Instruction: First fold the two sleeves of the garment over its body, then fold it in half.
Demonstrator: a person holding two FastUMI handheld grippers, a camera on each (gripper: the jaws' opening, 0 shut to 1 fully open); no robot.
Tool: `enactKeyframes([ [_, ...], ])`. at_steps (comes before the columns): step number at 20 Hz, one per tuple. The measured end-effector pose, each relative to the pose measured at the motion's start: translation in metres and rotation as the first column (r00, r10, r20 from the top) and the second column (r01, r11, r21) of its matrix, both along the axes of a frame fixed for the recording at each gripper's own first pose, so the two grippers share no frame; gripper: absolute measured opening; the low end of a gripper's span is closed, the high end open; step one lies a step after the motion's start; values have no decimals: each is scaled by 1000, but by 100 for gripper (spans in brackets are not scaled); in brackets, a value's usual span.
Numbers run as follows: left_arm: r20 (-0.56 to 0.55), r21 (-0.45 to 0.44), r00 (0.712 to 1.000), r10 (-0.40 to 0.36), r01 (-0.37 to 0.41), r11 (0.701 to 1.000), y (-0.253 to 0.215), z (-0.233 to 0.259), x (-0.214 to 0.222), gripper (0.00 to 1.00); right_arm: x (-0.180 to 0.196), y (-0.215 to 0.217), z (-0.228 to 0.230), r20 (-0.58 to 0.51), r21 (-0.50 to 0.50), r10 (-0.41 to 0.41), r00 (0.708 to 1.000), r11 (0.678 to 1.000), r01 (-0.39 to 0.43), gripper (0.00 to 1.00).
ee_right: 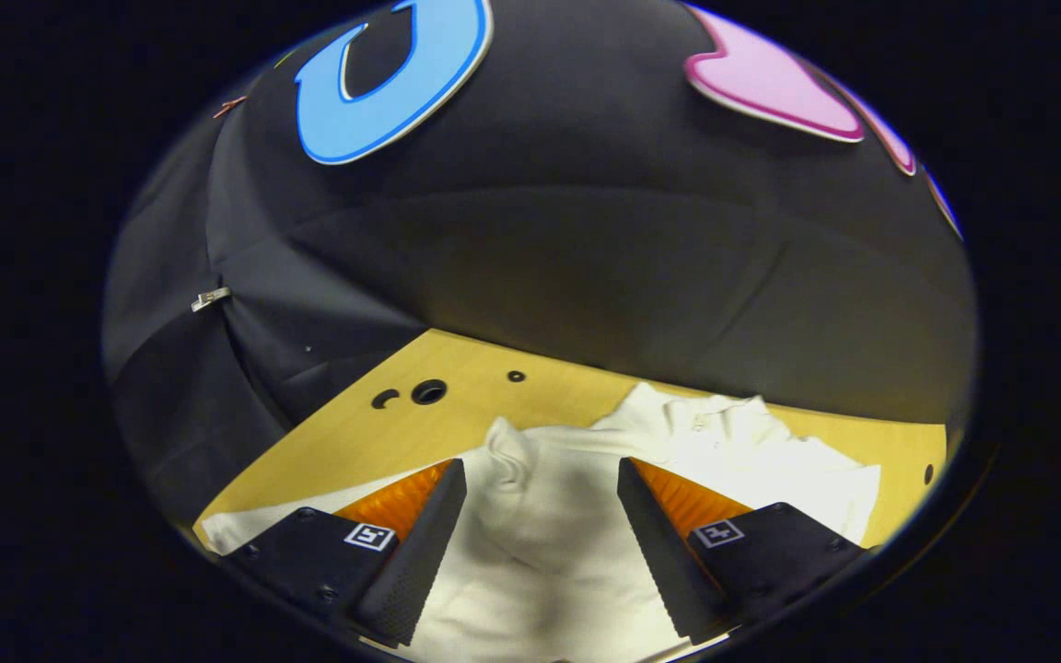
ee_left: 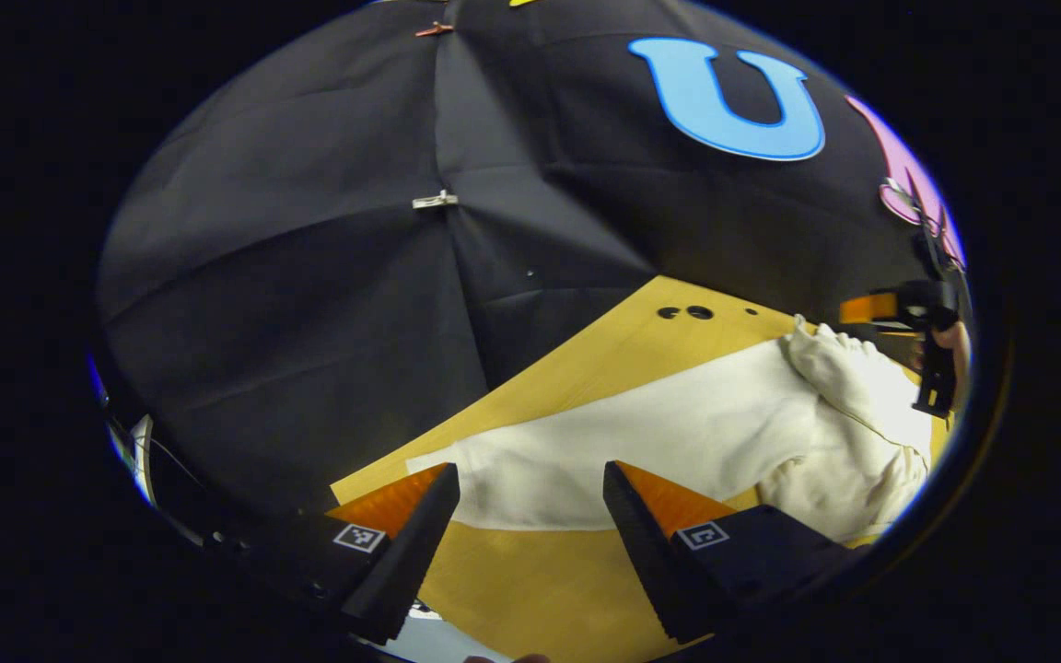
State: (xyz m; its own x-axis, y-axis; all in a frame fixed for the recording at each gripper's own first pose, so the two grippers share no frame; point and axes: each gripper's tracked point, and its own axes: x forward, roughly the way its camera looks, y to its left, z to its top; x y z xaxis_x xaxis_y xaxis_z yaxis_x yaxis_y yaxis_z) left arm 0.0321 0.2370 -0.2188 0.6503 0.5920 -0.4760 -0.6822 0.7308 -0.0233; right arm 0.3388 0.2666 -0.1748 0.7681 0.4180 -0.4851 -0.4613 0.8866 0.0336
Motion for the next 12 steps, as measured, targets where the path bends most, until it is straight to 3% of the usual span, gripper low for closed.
enactKeyframes([
  [6,-28,-64,992,122,-124,990,44,-35,2,99,14,-134,27,20,17,-220,975,976,219,100],
  [12,-85,-118,977,195,-204,972,57,-72,-3,99,-21,-284,43,20,8,-430,903,903,430,100],
])
